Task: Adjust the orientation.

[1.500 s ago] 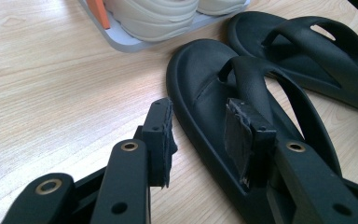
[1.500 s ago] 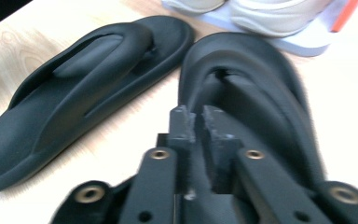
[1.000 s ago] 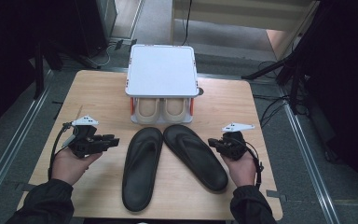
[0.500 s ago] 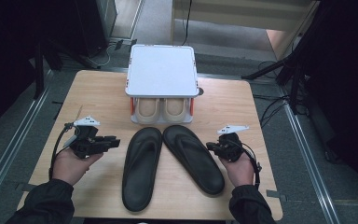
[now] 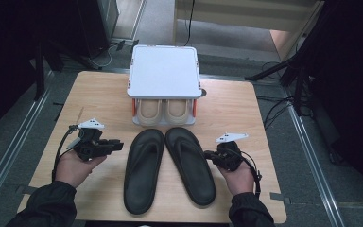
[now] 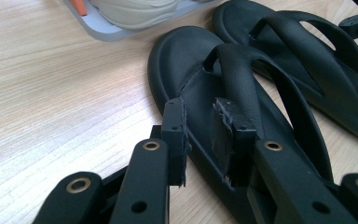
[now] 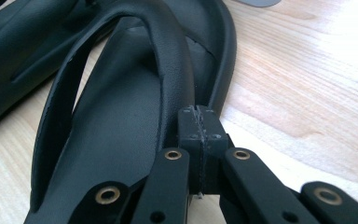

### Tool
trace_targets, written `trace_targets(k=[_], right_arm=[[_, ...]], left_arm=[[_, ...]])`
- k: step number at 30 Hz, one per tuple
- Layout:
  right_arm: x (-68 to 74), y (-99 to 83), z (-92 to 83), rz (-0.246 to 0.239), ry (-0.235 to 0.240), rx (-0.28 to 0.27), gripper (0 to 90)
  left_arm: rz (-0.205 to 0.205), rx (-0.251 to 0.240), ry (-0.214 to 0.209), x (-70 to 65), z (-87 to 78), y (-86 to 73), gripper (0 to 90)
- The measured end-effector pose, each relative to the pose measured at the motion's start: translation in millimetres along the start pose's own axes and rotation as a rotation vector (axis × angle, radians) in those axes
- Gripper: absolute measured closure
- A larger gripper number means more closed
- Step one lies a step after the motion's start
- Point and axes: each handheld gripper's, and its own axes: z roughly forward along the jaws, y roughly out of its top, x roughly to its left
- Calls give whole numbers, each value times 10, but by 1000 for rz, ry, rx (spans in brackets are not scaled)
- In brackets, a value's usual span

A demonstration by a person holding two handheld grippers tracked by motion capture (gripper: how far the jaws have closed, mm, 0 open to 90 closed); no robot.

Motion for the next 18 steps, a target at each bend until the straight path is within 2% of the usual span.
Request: trace_targets(k=[18], right_arm=[[254,-63,-7,12,35,-26,900]], left_arm=[[32,25,-27,-56,116,44,767]])
